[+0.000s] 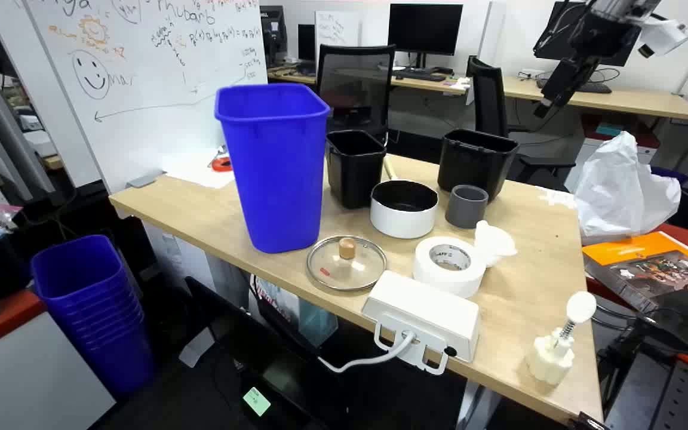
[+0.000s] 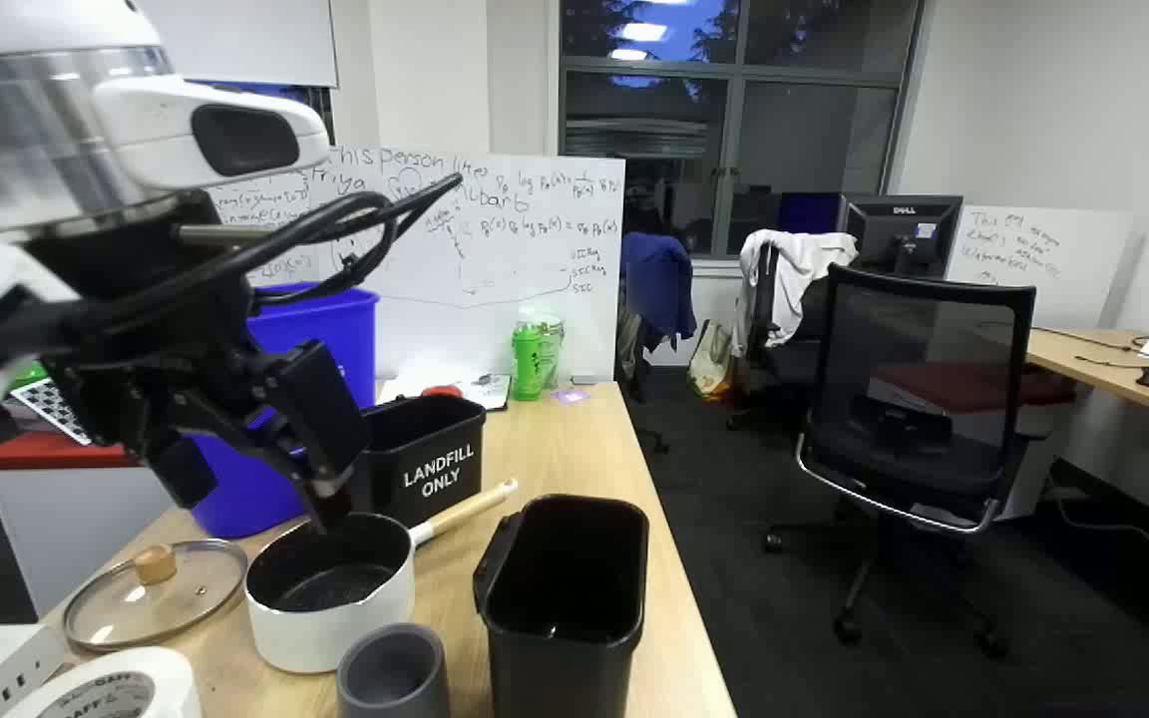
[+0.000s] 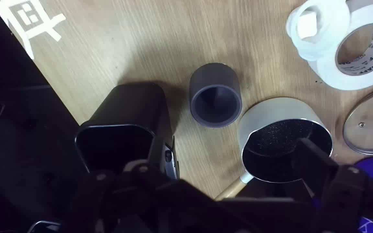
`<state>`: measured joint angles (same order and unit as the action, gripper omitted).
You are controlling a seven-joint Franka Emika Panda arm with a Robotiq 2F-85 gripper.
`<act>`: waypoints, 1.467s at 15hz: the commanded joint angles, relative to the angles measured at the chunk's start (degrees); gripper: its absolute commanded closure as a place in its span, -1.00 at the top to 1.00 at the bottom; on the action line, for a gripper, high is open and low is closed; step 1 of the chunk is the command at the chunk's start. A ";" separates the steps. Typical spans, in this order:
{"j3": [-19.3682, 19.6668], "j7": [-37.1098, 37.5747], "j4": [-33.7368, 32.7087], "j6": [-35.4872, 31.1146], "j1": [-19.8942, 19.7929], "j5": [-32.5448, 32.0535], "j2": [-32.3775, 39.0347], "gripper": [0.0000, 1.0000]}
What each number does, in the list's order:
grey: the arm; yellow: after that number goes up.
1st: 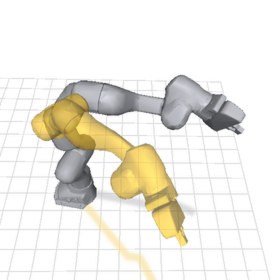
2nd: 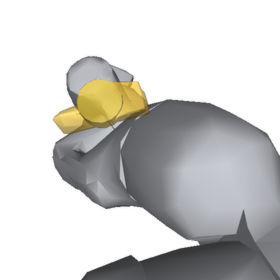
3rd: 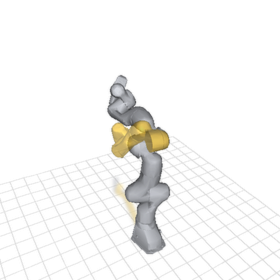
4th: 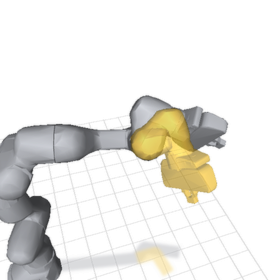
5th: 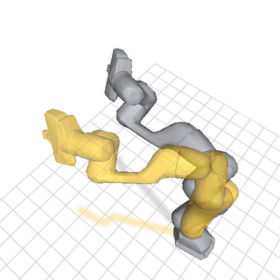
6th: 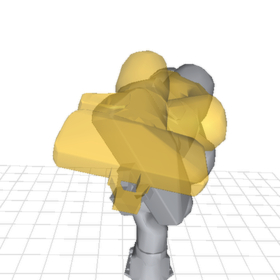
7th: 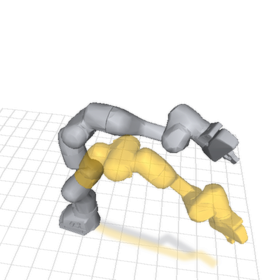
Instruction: Stack the black bins together
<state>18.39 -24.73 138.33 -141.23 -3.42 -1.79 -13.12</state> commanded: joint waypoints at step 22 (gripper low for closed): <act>-1.95 -17.65 0.04 -7.69 -2.10 15.16 11.74 1.00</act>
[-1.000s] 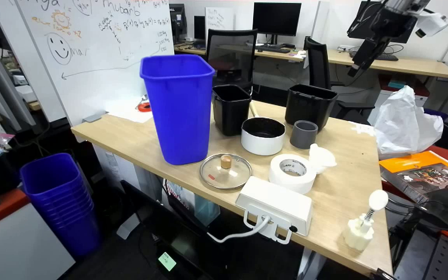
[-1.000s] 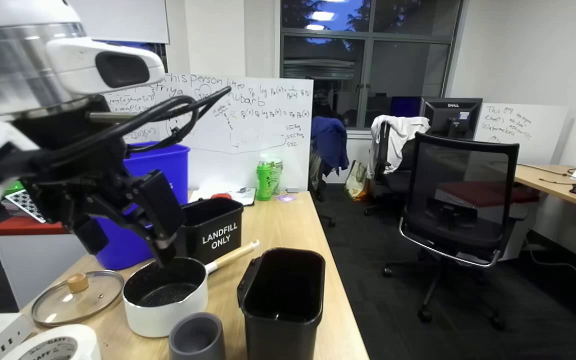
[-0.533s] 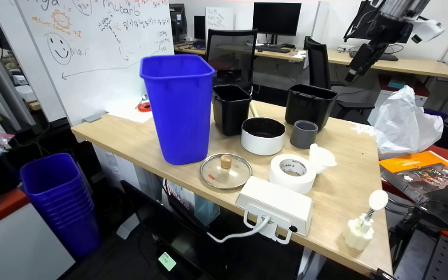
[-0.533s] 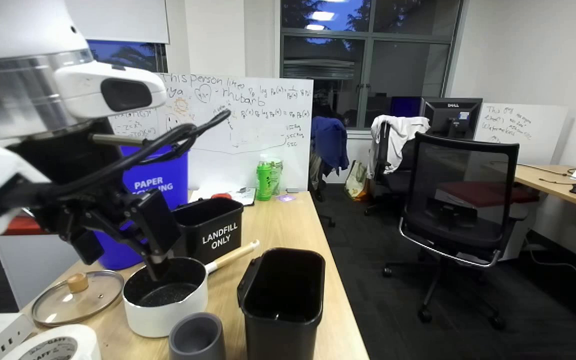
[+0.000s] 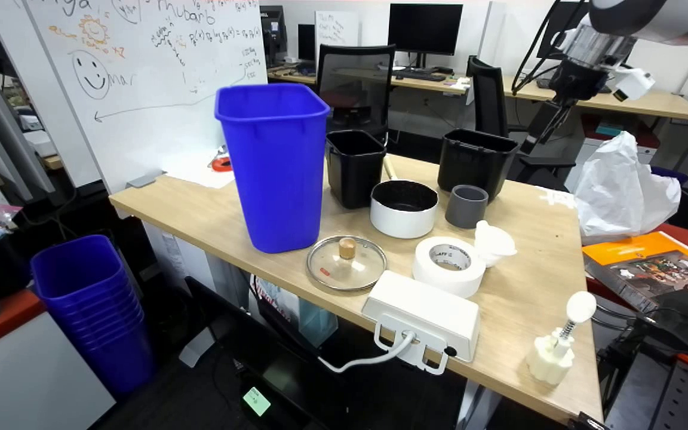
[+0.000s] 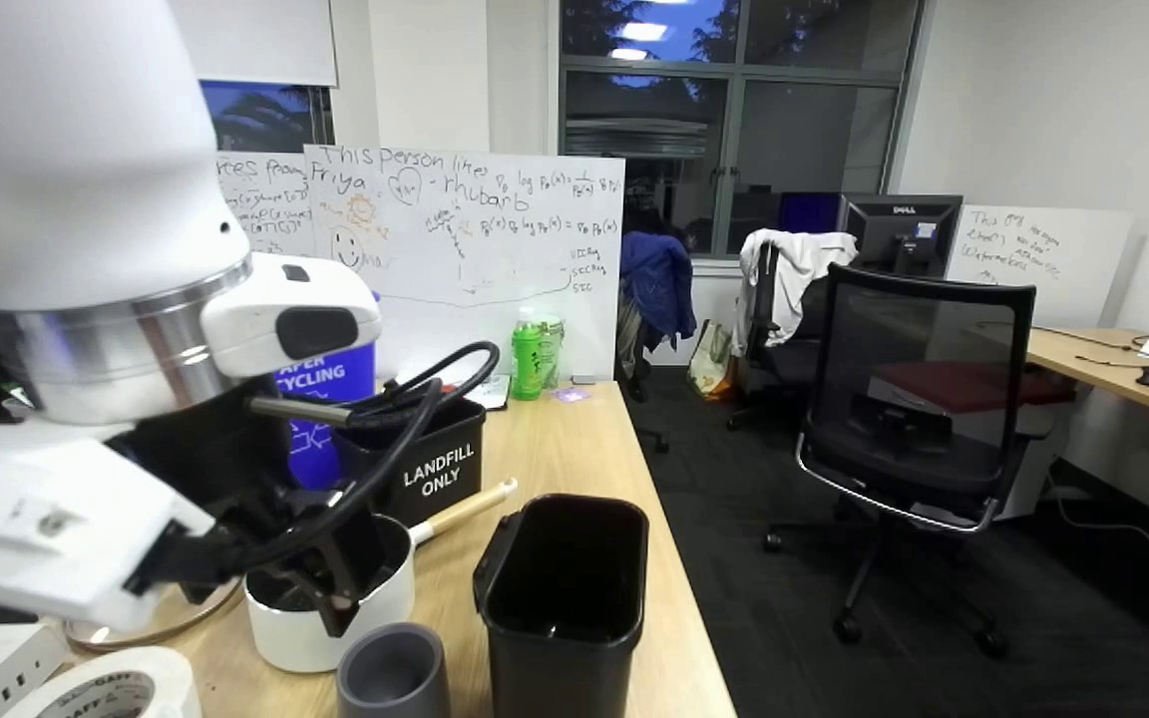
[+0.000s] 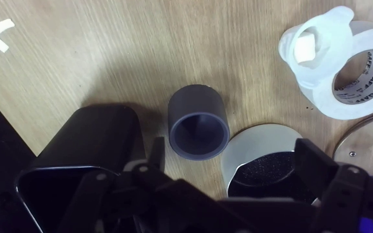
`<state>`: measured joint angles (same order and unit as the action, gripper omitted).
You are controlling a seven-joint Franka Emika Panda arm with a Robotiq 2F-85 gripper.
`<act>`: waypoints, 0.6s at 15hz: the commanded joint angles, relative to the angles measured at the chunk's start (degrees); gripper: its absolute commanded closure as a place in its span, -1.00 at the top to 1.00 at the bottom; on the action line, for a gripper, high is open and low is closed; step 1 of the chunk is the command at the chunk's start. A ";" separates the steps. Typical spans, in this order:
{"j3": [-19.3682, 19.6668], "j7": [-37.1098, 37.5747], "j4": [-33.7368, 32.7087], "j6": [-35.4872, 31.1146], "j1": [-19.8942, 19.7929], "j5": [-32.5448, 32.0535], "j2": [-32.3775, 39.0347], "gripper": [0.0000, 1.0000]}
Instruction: Stack the black bins together
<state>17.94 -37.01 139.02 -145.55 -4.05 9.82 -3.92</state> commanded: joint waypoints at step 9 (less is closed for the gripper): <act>-2.92 -21.41 -3.58 -11.65 -0.27 15.79 9.33 1.00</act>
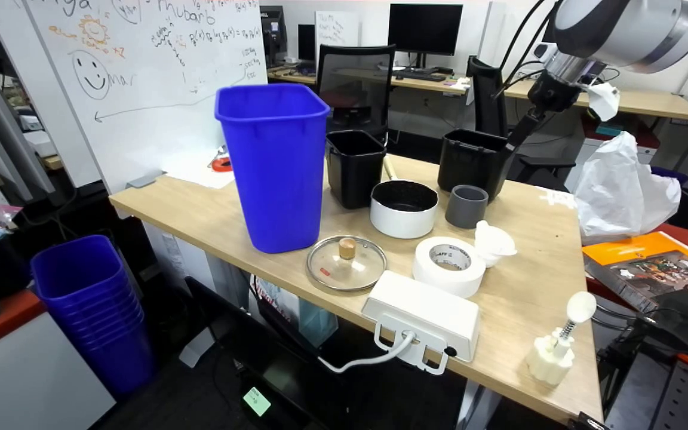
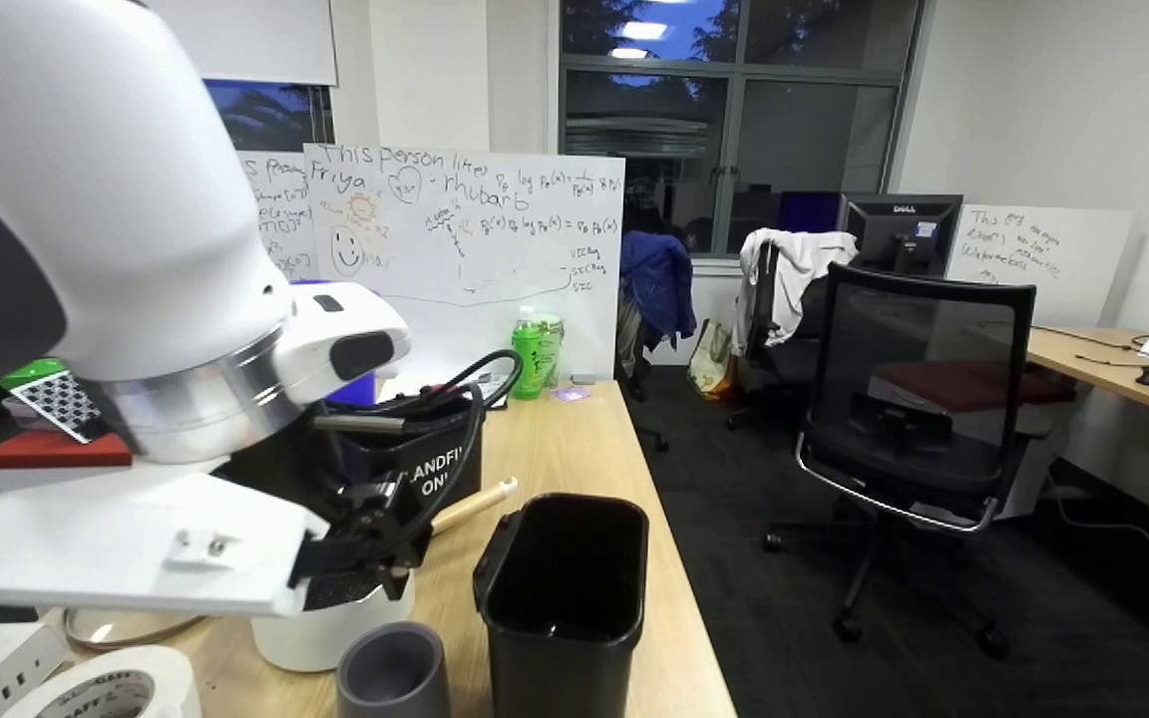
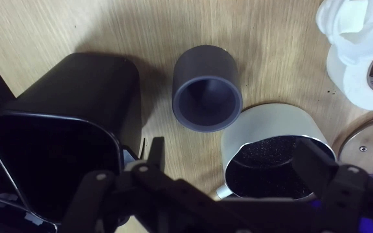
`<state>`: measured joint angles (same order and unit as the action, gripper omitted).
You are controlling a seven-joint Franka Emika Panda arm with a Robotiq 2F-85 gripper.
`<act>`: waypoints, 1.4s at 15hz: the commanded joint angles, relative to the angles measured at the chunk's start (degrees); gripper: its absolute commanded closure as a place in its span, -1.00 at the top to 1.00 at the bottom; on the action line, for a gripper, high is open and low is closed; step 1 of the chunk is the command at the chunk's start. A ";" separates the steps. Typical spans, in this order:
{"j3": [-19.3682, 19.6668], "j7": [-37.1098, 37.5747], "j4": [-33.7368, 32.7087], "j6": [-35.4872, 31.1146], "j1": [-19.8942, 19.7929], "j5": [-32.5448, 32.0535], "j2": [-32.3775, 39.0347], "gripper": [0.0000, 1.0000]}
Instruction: Stack the black bins together
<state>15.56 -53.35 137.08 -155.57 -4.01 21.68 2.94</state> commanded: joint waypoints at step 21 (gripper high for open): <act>-0.03 -5.75 -3.27 -4.31 -0.39 3.99 5.17 1.00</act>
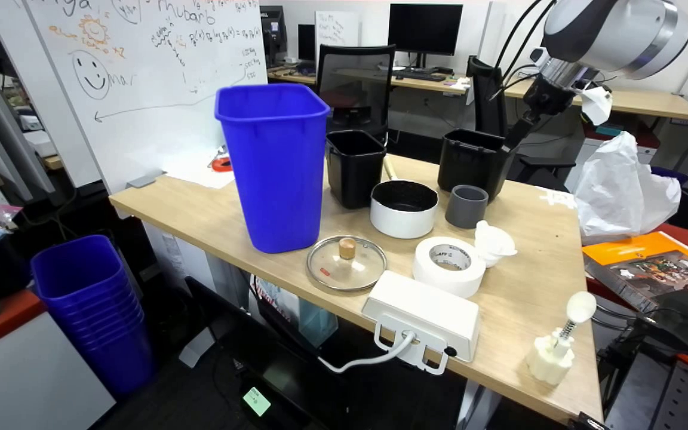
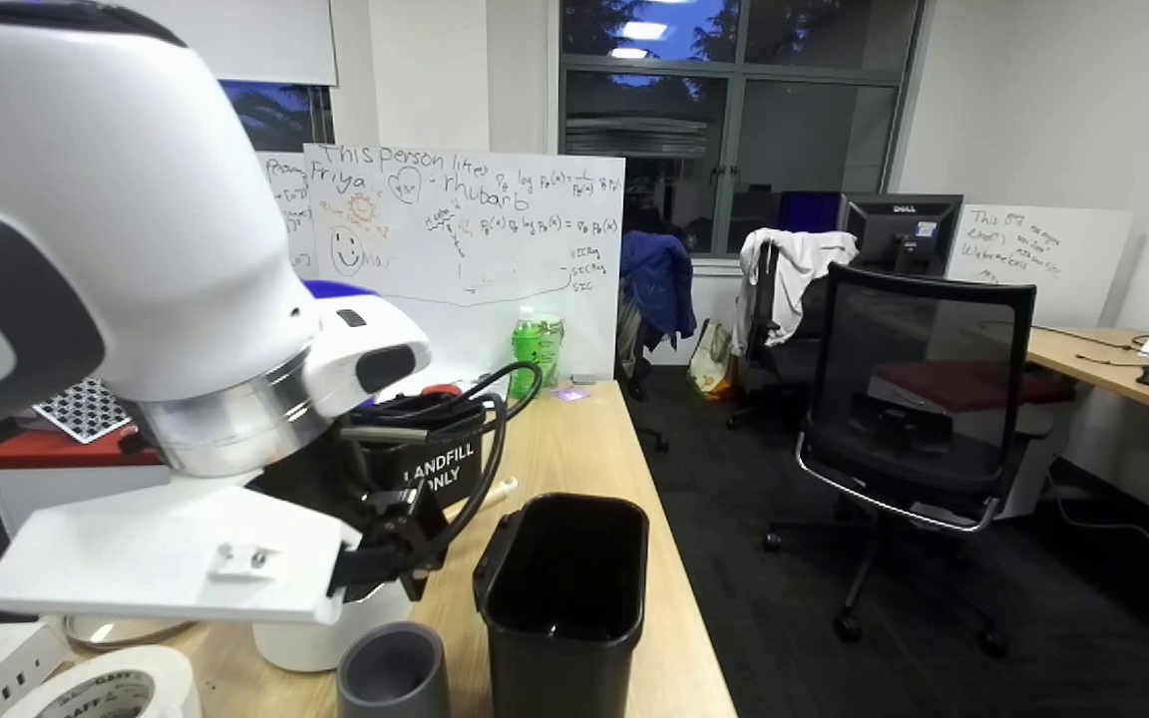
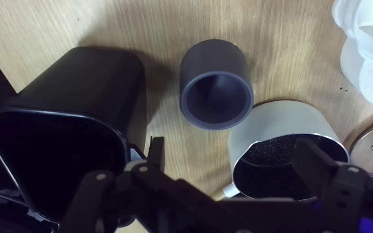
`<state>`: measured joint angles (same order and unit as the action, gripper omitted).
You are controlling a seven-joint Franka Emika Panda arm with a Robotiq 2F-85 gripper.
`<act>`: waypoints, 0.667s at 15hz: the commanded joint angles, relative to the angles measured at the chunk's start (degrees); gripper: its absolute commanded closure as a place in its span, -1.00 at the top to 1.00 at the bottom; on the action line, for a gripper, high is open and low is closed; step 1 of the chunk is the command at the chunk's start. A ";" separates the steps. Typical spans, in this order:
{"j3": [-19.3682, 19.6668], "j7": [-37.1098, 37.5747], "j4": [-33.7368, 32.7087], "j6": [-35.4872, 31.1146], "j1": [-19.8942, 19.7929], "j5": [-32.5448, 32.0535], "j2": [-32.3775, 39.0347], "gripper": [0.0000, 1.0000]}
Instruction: Stack the black bins together
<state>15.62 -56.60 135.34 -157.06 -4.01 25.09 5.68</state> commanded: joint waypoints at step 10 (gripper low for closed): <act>-4.16 -12.02 -8.45 -16.77 -4.27 6.61 15.12 1.00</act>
<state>14.18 -65.13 129.51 -170.62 -5.50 28.77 17.07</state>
